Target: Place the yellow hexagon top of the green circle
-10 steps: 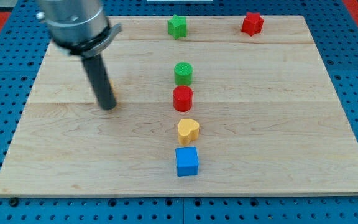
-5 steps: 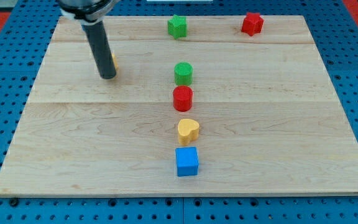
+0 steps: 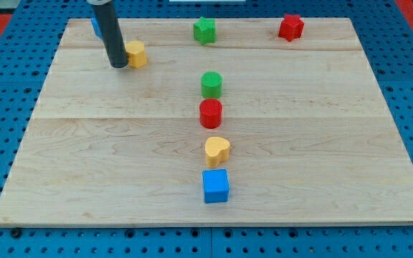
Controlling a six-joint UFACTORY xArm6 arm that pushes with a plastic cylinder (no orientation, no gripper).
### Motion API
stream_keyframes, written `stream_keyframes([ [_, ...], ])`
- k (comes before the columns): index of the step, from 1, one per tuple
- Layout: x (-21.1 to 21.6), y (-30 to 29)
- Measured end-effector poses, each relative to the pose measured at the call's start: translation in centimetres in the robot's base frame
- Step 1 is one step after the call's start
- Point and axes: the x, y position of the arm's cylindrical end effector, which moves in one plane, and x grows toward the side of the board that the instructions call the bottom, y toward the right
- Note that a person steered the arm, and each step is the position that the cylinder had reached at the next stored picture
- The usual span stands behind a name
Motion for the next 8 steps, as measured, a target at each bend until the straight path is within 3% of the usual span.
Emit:
stream_keyframes([
  [3, -5.4, -1.0],
  [4, -5.3, 4.2],
  [6, -2.9, 8.6],
  [8, -2.8, 3.0],
])
